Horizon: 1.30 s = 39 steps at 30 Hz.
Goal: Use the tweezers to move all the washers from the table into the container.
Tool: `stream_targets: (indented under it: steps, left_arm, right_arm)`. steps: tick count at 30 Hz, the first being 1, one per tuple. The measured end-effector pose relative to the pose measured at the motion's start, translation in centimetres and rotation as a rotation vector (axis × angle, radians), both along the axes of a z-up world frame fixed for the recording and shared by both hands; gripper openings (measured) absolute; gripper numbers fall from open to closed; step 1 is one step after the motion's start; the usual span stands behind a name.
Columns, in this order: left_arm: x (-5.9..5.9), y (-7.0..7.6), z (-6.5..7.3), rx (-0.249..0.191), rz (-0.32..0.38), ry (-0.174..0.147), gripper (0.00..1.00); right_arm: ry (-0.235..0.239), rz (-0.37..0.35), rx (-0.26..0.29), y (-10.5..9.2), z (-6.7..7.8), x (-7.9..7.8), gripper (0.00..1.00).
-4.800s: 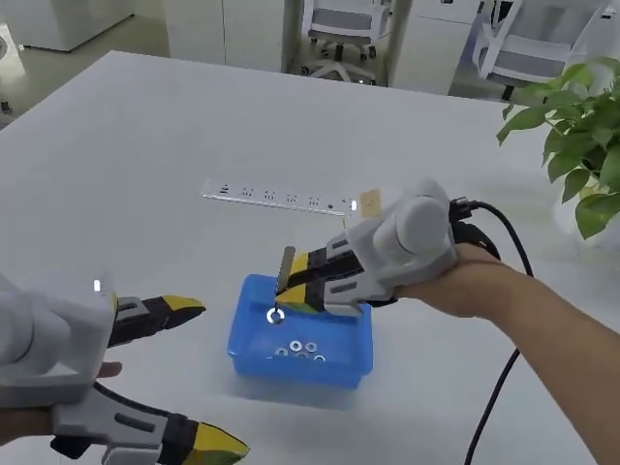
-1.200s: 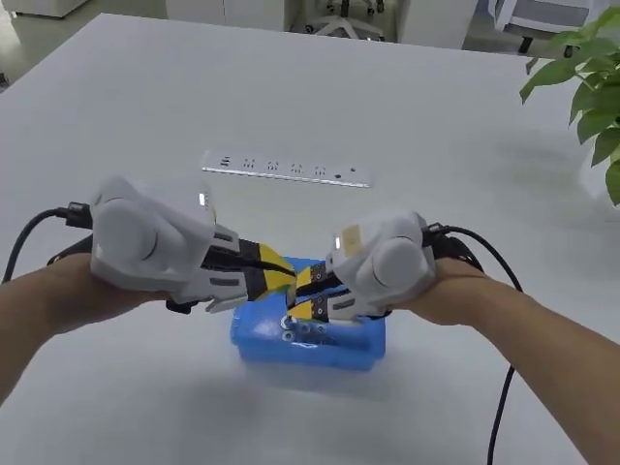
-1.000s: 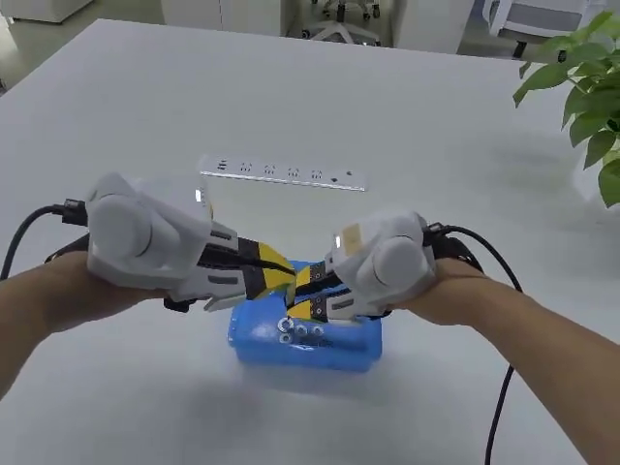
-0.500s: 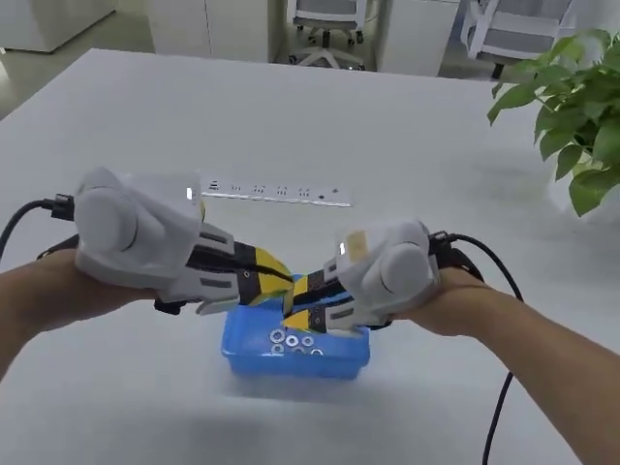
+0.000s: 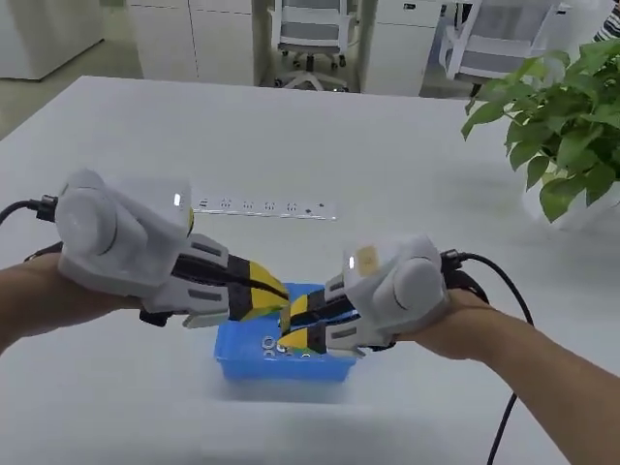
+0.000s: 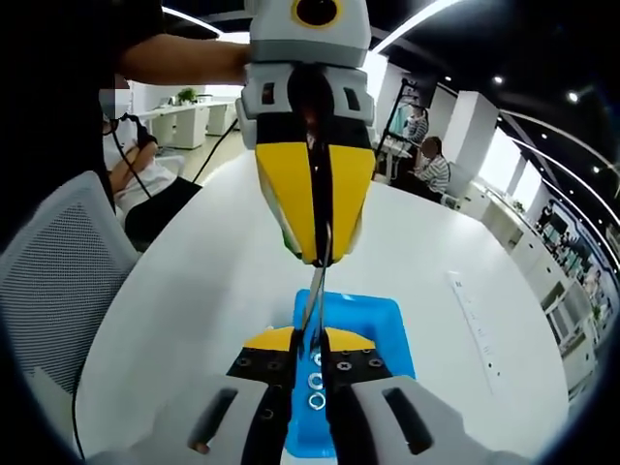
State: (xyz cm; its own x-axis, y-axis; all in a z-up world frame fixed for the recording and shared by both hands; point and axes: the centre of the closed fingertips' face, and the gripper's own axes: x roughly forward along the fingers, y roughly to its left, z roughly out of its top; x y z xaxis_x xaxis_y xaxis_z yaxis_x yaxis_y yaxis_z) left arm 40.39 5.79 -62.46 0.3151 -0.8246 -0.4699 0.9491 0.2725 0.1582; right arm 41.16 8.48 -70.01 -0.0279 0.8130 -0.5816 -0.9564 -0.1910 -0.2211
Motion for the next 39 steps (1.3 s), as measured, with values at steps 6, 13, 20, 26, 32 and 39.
stream_targets:
  steps: [6, 13, 20, 26, 32, 39]
  left_arm:
    - [-1.9, 0.1, 0.1, 0.026, -0.037, 0.008, 0.05]
    - [-3.5, 0.7, -0.4, 0.07, -0.058, 0.006, 0.05]
    - [-4.6, 1.3, -1.6, 0.103, -0.061, 0.019, 0.05]
    - [-5.3, 1.8, -3.2, 0.149, -0.06, 0.033, 0.05]
    - [-5.7, 2.4, -5.0, 0.21, -0.064, 0.051, 0.05]
    - [-6.3, 2.9, -7.3, 0.282, -0.072, 0.072, 0.05]
  right_arm:
    - [0.024, 0.0, -0.005, -0.3, 0.2, -1.7, 0.09]
    - [0.035, 0.005, -0.018, -0.8, 0.2, -3.0, 0.08]
    - [0.033, 0.014, -0.057, -1.5, -0.5, -3.9, 0.08]
    - [0.037, 0.017, -0.088, -2.0, -1.1, -4.5, 0.08]
    - [0.038, 0.016, -0.116, -2.4, -1.6, -4.9, 0.08]
    - [0.049, 0.016, -0.139, -2.6, -2.5, -5.5, 0.08]
